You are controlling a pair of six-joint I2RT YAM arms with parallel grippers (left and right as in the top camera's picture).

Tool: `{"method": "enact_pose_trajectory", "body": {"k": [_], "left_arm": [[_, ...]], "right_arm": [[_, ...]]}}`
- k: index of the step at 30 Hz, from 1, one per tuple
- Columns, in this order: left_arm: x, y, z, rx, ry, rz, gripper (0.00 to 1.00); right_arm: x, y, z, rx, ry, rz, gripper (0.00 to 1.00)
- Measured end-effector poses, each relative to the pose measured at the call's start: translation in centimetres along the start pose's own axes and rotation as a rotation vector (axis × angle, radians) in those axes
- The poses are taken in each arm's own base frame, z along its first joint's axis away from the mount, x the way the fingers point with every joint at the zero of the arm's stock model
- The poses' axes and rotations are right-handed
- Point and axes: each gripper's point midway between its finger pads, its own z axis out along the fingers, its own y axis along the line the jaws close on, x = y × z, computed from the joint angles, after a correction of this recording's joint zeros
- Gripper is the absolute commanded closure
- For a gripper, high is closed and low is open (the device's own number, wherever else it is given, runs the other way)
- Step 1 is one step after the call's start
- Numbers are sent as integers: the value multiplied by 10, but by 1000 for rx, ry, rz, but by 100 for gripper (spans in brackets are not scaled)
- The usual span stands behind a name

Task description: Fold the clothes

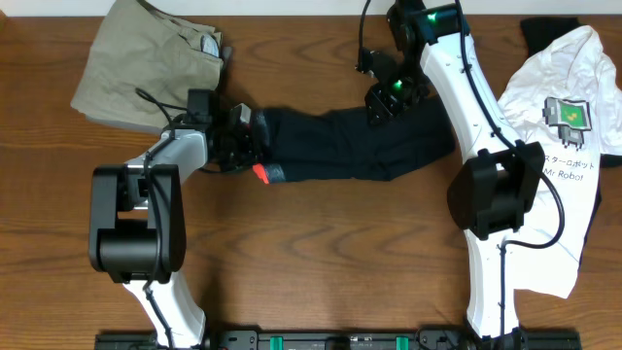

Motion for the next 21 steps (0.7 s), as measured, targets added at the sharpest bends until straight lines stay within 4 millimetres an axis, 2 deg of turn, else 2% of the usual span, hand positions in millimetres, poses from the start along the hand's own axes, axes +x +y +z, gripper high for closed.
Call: {"method": "enact_pose_trajectory", "body": {"k": [5,10,14,17,21], "left_arm": [[-5,10,-4,1,-15,-48,94],[0,21,-17,-19,1,-106,94],[7,29,-42,-54,-3,-136,94],[7,26,-67,-76,-34,-132,94],[9,21,-94,-109,-70,-109,94]], "right_arm": [[1,0,0,-1,5,2,50],[2,1,0,-2,8,3,50],[2,1,0,-3,8,6,48],[2,1,0,-3,8,9,49],[1,1,0,-2,5,34,61]]}}
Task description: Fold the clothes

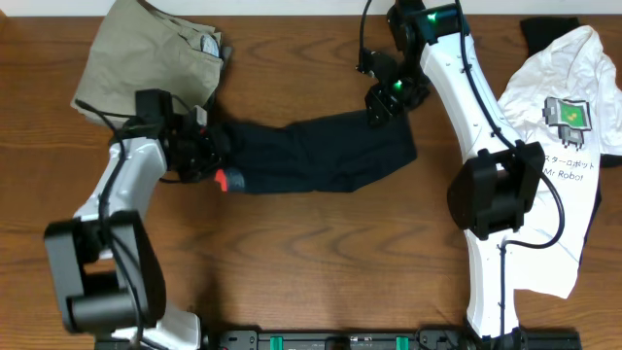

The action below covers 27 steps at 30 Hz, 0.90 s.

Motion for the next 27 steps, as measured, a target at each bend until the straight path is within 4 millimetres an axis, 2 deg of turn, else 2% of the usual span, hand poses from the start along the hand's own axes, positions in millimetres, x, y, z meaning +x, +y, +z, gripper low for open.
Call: {"method": "enact_pose_trajectory", "body": {"k": [4,8,16,24,27], "left_arm": [[1,-4,-15,-22,-28,27,94],[-2,-9,-27,-25,-67,50,94],[2,-12,-29,-26,-60,55,93],[18,-18,-22,-36,-2,65,92],[18,-25,-10,-34,8,100,92]], "right_arm": [[-7,-2,2,5,-29,38,86],[-12,-1,16,-31,-45,78,96],[6,0,59,-94,15,128,94],[9,1,67,-111,21,136,93],[6,1,68,-109,12,133,92]]}}
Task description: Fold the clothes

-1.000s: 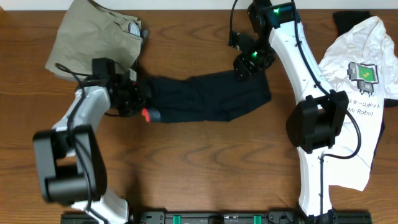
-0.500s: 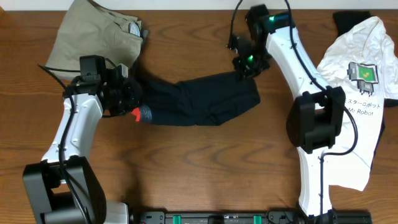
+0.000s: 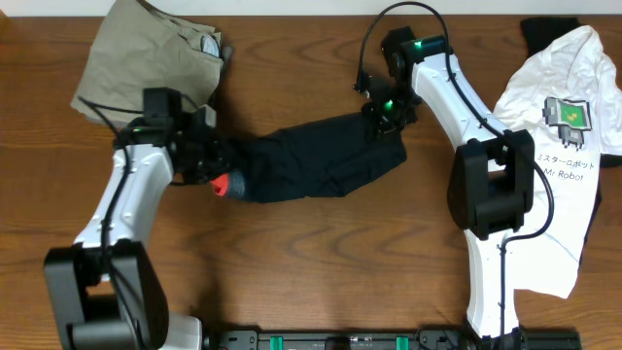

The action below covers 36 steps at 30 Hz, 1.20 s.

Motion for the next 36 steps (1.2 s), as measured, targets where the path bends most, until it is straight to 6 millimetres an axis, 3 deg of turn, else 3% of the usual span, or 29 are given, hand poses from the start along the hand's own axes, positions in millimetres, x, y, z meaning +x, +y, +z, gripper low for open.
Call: {"method": "enact_pose_trajectory", "body": {"k": [3,7,9,13,18,24,27,30,36], "left_arm": [[1,-6,20,-1,23,40,86],[9,-8,49,-26,75,89,26],[16,-7,61,-42,105,98,20],[17,-1,66,-61,119,89,17],[14,12,48,-82,105,32,16],[-6,13,-17,-72,-54,-10,15],[-9,25,-41,-115,-101,-63,15],[-3,46,-44,-179,-84,-138,15],[12,77,-25,-243,-10,-254,15]], "right_arm": [[0,0,0,-3,-1,0,92],[0,1,0,-3,-2,0,91],[0,0,0,-3,-2,1,91],[-1,1,0,-5,-3,4,89],[-1,1,0,-6,-4,3,88],[-1,1,0,-6,-4,3,87],[-1,1,0,-6,-4,3,87],[-1,1,0,-6,-4,3,87],[-1,1,0,-6,-4,3,87]]}}
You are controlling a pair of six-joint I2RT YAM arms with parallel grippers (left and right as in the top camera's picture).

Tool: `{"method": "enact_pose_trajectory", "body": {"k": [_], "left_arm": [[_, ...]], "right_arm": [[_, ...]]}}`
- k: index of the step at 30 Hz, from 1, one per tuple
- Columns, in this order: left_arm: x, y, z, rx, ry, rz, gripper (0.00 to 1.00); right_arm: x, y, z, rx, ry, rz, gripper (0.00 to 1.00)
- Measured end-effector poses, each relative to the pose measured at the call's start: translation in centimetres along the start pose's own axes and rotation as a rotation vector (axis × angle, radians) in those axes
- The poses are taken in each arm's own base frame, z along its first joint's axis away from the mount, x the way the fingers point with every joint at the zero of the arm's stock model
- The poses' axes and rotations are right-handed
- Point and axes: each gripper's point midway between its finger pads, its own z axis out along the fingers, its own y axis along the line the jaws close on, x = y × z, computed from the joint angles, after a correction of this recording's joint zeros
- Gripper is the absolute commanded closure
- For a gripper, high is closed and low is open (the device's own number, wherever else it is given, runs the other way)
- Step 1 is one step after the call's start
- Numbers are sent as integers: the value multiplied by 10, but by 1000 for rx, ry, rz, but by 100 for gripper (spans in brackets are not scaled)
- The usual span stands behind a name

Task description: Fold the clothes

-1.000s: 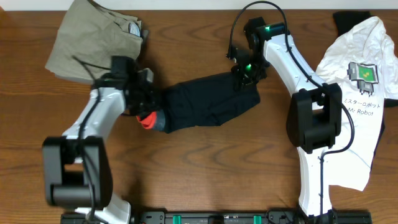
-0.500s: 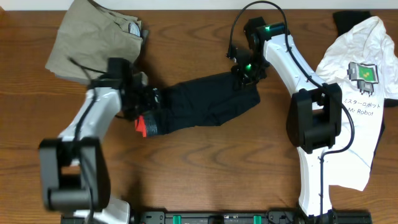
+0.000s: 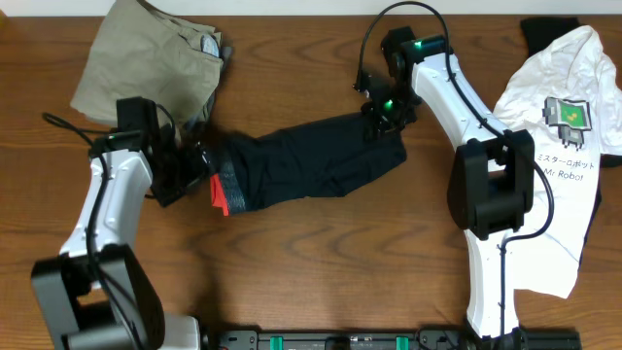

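A dark navy garment lies bunched across the middle of the table, its red-lined waistband showing at the left end. My left gripper is shut on that left end. At the garment's upper right corner my right gripper is shut on the fabric. The cloth sags and wrinkles between the two grippers.
A folded khaki garment lies at the back left, close behind the left arm. A white printed T-shirt is spread along the right side, with a black item at the back right corner. Bare wooden table fills the front.
My left gripper has moved a little to the left with the garment's end. The waistband now stands more open, showing more red lining. The right gripper stays where it was.
The dark garment was first stretched long between both grippers, reaching far right. Then both grippers and the garment stood further left. Then the right gripper was lower and the cloth bunched. Now the left end is drawn slightly leftward.
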Motion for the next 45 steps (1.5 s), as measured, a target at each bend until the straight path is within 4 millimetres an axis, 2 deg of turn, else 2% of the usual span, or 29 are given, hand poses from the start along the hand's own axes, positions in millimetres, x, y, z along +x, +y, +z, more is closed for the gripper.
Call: {"method": "enact_pose_trajectory", "body": {"k": [4,16,21,26,33,35,39,42,45], "left_arm": [[-1,5,15,-12,22,-12,15],[-3,-1,52,60,91,18,15],[-1,-6,58,100,113,28,15],[-2,-20,60,159,113,51,15],[3,-55,70,218,107,158,16],[3,-64,73,238,109,175,27],[1,-74,84,274,124,163,67],[1,-74,90,290,136,147,85],[1,-76,92,306,138,145,94]], "right_arm": [[0,0,0,0,0,0,87],[0,0,0,0,0,0,85],[0,0,0,0,1,0,85],[0,0,0,0,1,0,85],[0,0,0,0,0,0,84],[0,0,0,0,1,0,84],[0,0,0,0,1,0,84],[0,0,0,0,1,0,84],[0,0,0,0,1,0,84]]}}
